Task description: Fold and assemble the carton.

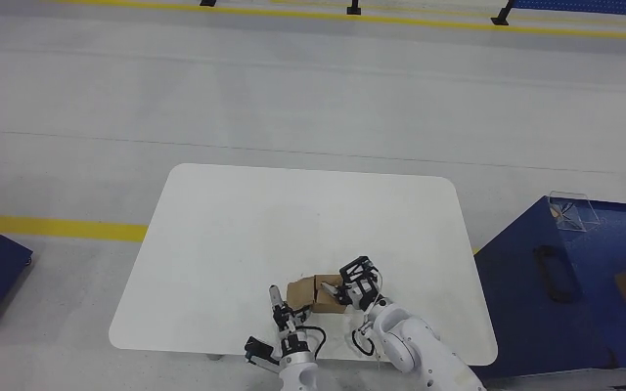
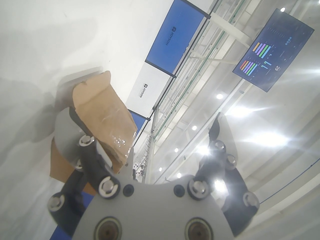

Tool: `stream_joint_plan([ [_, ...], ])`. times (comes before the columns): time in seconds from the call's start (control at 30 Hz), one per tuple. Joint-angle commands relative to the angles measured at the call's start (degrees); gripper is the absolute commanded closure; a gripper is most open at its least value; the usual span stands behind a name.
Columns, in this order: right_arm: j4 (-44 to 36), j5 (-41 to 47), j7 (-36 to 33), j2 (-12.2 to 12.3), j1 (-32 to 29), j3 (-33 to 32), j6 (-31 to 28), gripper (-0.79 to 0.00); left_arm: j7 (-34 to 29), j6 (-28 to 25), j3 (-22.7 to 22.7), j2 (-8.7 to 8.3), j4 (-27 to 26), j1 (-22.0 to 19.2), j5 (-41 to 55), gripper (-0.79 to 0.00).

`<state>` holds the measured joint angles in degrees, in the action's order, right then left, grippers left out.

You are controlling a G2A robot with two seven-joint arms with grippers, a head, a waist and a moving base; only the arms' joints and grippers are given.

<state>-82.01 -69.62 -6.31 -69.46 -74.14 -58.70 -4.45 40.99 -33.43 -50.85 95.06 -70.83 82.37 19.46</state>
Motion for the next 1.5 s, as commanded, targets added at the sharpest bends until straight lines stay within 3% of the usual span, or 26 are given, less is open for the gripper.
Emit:
stream_joint_plan([
  [0.0,-0.04,-0.01,0.03,-0.07,-0.06,-0.03,-0.03,-0.785,0.2,-0.21,-0.78,0.04,-0.25,0.13,-0.71,-0.785],
  [0.23,-0.07,-0.32,0.13,-0.27,-0.25,-0.37,-0.36,-0.785,0.34,-2.73,-3.09,0.08,-3.18,1.64,-4.89,-0.785],
  [0.5,-0.99,-0.58,0.26,-0.27,-0.96,-1.52,-0.88,-0.785,-4.16,-5.03,-2.93,0.07,-7.34,4.18,-10.17,-0.785],
  [0.83,-1.85,3.45,1.1,0.51,-1.4,-9.45,-0.1,-0.785,-9.01,1.99,-0.89,-0.1,-7.26,3.35,-11.89,-0.785],
  [1.07,-1.43,7.7,0.42,0.93,-1.2,-14.33,-1.62,-0.785,-11.81,6.35,0.25,-0.1,-6.82,2.52,-7.63,-0.785],
  [1.3,-1.5,9.21,1.1,0.78,-1.25,-14.45,-2.28,-0.785,-14.36,7.01,2.49,-0.24,-6.3,1.76,-5.12,-0.785],
  [1.47,-1.5,9.21,1.1,0.78,-1.25,-14.45,-2.28,-0.785,-13.64,4.84,2.68,-1.41,-10.58,4.12,-7.17,-0.785],
])
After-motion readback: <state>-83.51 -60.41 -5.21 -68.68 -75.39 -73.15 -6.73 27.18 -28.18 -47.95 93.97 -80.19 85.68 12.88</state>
